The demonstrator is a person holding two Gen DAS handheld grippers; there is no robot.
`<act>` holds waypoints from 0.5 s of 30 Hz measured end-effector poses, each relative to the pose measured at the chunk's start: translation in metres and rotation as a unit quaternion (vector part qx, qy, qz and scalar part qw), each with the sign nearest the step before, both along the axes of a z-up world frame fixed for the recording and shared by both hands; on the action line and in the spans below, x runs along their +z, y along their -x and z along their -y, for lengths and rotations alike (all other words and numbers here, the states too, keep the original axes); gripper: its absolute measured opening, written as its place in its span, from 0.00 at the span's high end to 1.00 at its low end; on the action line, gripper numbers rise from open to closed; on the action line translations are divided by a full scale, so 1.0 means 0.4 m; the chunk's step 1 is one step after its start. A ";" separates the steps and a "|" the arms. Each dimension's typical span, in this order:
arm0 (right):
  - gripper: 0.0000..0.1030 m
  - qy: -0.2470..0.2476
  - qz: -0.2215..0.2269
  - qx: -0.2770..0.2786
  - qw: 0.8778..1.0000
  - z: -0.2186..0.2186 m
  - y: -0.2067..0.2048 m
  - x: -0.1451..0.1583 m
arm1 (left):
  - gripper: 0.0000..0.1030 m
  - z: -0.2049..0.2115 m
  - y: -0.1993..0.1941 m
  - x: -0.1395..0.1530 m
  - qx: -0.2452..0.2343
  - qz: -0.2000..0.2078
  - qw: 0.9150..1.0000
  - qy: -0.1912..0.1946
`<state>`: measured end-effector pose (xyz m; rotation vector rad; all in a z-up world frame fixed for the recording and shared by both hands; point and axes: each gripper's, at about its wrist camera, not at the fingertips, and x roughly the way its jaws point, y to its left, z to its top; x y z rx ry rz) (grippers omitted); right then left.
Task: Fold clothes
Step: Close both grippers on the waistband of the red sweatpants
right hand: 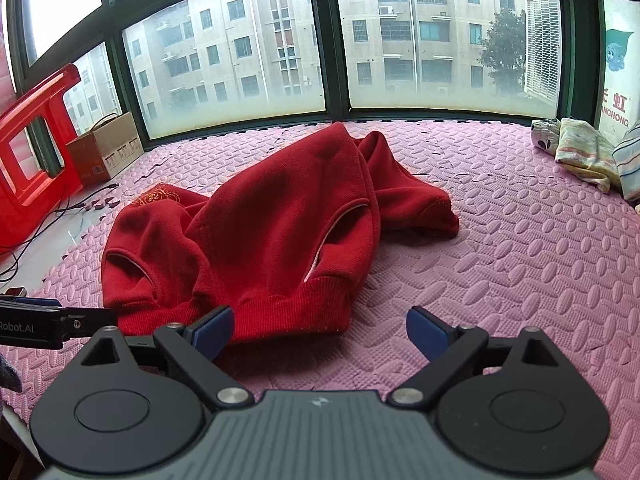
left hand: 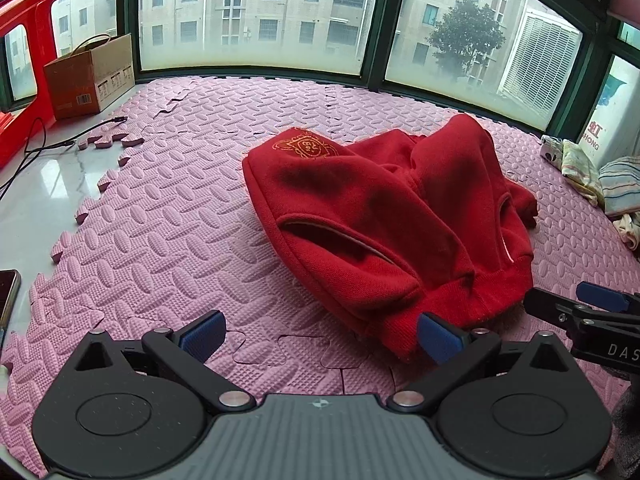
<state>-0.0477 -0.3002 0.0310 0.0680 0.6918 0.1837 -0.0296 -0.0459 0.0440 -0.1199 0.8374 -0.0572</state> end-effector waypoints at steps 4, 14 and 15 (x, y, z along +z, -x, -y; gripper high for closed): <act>0.13 -0.002 -0.002 -0.003 1.000 0.010 -0.055 0.011 | 0.00 -0.028 -0.042 0.005 0.021 -0.003 1.000 0.005; 0.31 -0.031 -0.038 0.002 0.999 0.027 -0.175 -0.025 | 0.09 -0.073 -0.133 -0.017 0.037 -0.030 0.997 0.066; 0.33 -0.038 -0.043 0.002 0.998 0.030 -0.185 -0.032 | 0.13 -0.076 -0.139 -0.022 0.034 -0.033 0.996 0.076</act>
